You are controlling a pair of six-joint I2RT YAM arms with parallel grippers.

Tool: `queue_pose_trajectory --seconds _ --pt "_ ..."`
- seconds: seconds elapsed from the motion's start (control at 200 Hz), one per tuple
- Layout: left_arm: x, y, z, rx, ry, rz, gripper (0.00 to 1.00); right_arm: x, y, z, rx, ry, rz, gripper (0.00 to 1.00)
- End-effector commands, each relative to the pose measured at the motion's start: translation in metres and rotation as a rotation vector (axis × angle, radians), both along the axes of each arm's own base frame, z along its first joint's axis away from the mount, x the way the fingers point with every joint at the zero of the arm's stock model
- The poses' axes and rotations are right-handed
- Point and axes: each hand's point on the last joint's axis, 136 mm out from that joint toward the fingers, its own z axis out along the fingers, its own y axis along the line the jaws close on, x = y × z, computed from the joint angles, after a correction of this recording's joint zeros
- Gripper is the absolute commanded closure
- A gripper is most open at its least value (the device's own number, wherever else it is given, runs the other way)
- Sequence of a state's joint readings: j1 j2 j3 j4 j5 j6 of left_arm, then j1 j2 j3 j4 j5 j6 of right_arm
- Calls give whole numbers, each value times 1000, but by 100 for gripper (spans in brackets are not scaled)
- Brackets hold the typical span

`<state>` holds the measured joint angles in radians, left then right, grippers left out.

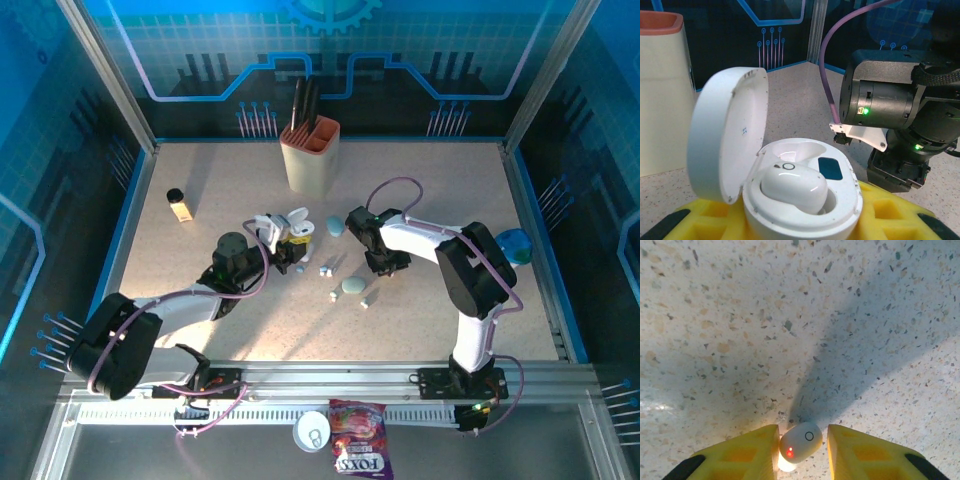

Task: Insert wireless bluetooth earbuds into charging case

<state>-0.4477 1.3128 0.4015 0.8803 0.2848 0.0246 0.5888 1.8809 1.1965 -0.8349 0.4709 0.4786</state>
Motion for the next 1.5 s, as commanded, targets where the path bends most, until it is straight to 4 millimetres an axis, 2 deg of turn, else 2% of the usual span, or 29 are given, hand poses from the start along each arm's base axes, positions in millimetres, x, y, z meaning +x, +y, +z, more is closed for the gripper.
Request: queue_pose_trajectory --seconds 0.0,0.2,0.325,0.505,0.585,0.665,0.85,1.031,1.161,1.226,1.296,1.496 --pt "2 -2 19 -39 -44 -12 77 -11 -4 -2 -26 26 -7 72" --pt "2 -2 17 -38 -40 -15 77 -9 -2 3 -3 -2 -7 75" --pt "3 -3 16 -34 -39 -17 77 -3 7 11 64 -64 21 75" --pt "0 -6 13 -24 -30 -44 77 6 35 24 243 -147 170 74" --pt "-2 -7 11 -21 -20 -57 77 5 53 28 318 -134 306 73" --pt "-3 -7 9 -17 -14 -56 77 3 63 25 342 -100 397 73" --pt "-4 -6 9 -17 -11 -55 77 6 53 7 205 23 418 74" --pt "-5 -5 8 -7 -12 -49 77 -1 42 -2 41 124 443 73" --pt "-3 -4 8 -4 -14 -45 77 -3 39 -3 0 138 422 65" --pt "-3 -5 9 -4 -15 -47 77 -3 37 -3 -8 136 409 54" --pt "-3 -5 9 -4 -16 -47 77 -3 36 -3 -13 138 398 48" --pt "-3 -5 9 -2 -16 -46 77 -6 29 0 -43 143 374 48"
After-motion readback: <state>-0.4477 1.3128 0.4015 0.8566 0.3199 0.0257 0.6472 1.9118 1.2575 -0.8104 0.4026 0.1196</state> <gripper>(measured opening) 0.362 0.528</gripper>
